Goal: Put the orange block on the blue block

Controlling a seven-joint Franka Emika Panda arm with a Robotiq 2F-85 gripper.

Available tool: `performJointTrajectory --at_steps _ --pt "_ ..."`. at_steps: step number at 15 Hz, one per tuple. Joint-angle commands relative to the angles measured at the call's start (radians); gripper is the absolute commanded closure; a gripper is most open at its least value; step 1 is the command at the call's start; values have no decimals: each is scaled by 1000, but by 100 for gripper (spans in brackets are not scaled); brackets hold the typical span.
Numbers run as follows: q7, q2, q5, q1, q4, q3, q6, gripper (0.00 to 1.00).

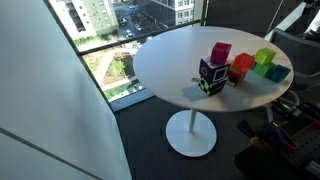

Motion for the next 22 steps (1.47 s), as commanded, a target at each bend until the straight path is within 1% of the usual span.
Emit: performJointTrajectory --at_steps 1,8,15,22 --pt "7 9 19 9 8 21 6 0" --pt "46 14 49 50 -8 79 24 0" --pt "150 19 51 91 -30 145 56 0" --pt "231 3 120 120 -73 184 121 0"
